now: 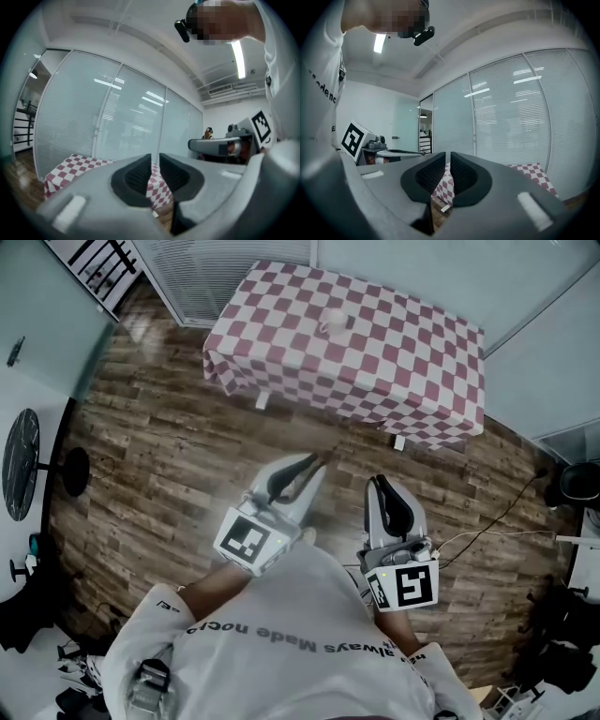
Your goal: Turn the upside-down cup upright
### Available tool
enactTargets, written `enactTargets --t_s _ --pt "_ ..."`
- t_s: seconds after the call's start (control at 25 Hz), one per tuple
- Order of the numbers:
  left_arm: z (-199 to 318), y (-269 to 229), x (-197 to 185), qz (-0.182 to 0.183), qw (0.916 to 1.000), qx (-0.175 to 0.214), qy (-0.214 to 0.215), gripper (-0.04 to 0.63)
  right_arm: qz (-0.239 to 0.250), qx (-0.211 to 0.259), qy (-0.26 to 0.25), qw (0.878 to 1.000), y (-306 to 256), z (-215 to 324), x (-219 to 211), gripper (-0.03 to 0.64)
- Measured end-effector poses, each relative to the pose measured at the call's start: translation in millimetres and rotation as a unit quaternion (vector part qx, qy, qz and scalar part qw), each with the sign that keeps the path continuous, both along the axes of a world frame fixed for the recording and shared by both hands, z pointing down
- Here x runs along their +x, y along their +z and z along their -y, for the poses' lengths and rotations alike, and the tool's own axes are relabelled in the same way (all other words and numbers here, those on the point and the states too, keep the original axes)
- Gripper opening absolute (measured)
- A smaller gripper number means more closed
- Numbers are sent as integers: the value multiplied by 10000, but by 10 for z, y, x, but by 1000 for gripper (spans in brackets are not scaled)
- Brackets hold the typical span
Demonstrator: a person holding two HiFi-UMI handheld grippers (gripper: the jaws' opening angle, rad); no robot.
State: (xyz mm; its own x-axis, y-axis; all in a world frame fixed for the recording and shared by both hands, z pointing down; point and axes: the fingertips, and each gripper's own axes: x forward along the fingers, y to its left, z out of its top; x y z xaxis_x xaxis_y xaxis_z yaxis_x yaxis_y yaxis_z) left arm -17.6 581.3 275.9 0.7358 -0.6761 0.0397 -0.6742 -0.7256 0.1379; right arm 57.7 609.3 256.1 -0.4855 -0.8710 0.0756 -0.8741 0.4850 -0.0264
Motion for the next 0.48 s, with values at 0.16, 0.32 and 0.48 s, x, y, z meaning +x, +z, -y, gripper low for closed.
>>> enactTargets --t_s 0.16,0.32,0.48 --pt "366 54 -92 -21 9999 -85 -62 57 -23 -18 -22 10000 15 383 -73 34" --pt "838 34 -233 -61 9999 -84 -84 55 -47 -59 -51 10000 12 857 -202 34" --pt "1360 -25 -442 -101 9999 -42 -34 55 -74 -92 -17 9999 21 1381 -390 34"
